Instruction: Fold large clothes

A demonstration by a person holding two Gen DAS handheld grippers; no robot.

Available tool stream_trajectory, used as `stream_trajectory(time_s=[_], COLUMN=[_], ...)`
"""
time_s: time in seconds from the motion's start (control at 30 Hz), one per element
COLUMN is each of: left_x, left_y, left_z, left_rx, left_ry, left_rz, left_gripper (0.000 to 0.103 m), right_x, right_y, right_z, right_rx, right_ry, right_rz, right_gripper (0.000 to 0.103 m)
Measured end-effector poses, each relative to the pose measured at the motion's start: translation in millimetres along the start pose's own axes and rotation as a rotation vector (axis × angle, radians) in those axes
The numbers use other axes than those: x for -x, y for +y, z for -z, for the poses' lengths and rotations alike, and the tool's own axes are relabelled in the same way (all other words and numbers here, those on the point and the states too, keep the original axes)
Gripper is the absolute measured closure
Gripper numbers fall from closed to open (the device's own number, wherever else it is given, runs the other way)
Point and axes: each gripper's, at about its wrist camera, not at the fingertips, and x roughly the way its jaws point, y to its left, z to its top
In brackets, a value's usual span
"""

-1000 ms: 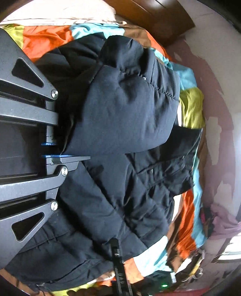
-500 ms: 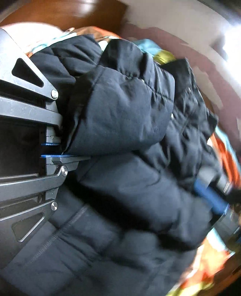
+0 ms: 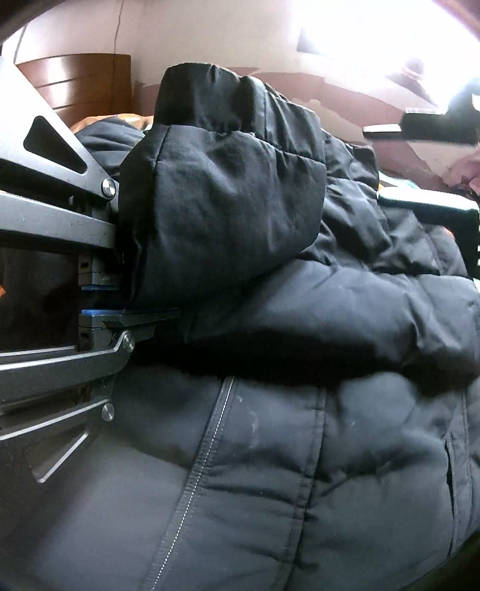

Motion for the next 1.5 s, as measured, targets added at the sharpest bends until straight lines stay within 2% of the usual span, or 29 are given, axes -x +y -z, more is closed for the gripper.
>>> stream_trajectory(time_s=[0.1,0.23,0.27,0.3,0.33,0.53,0.7,0.8,0.87,0.97,1.03,1.07,1.13,1.17,1.2,1.33,1.5], left_x=[-2.9,-0.5,-0.3,-0.1,0.8,4.4,6.2,3.3,6.6,8.8,13.2,17.0,23.1,25.8,28.7,41.8,64.8], left_y=[0.1,-6.1,-8.5,-10.2,-13.1,-27.8,-50.0,-58.9,-66.8,-67.7,-67.2,-69.7,-68.2,-65.6,-62.0,-43.1,-6.0], left_z=[1.1,-4.5,-4.8,-4.7,-4.2,0.7,9.2,14.6,19.0,19.4,19.7,20.9,21.9,22.2,22.4,23.4,18.7], left_rx=[-0.018,-0.062,-0.081,-0.100,-0.122,-0.207,-0.312,-0.359,-0.366,-0.353,-0.334,-0.331,-0.307,-0.291,-0.267,-0.181,0.005], left_ry=[0.001,-0.004,-0.005,-0.007,-0.010,-0.025,-0.025,-0.021,-0.018,-0.012,-0.011,-0.009,-0.013,-0.015,-0.017,-0.031,-0.057], left_rz=[-0.002,-0.036,-0.049,-0.061,-0.073,-0.124,-0.192,-0.223,-0.232,-0.230,-0.217,-0.213,-0.197,-0.194,-0.185,-0.162,-0.107], left_gripper=[0.099,0.098,0.098,0.098,0.098,0.097,0.097,0.097,0.097,0.096,0.095,0.095,0.095,0.095,0.095,0.093,0.088], right_x=[-0.7,-3.4,-4.0,-4.4,-4.3,-2.6,-7.8,-7.9,-8.3,-13.8,-15.6,-16.3,-16.2,-14.4,-11.7,-4.4,17.7], right_y=[2.9,13.7,15.6,17.0,18.4,14.0,-0.1,-4.1,-3.0,-4.9,-7.8,-9.4,-10.3,-8.3,-5.9,-2.7,8.6], right_z=[-2.7,-6.1,-5.8,-4.9,-3.0,7.1,12.1,13.9,14.6,14.6,15.9,16.8,18.8,18.9,19.0,19.3,17.8], right_rx=[-0.039,-0.039,-0.040,-0.043,-0.046,-0.090,-0.165,-0.218,-0.233,-0.246,-0.240,-0.235,-0.212,-0.184,-0.151,-0.095,-0.032], right_ry=[0.007,0.019,0.023,0.022,0.017,0.026,0.036,0.026,0.017,0.025,0.035,0.037,0.037,0.027,0.019,0.001,-0.034], right_rz=[-0.034,-0.023,-0.013,0.001,0.021,-0.005,0.018,-0.032,-0.044,-0.018,0.025,0.043,0.059,0.072,0.103,0.129,0.106], right_gripper=[0.074,0.071,0.051,0.037,0.027,0.027,0.027,0.027,0.027,0.028,0.037,0.050,0.069,0.094,0.096,0.097,0.098])
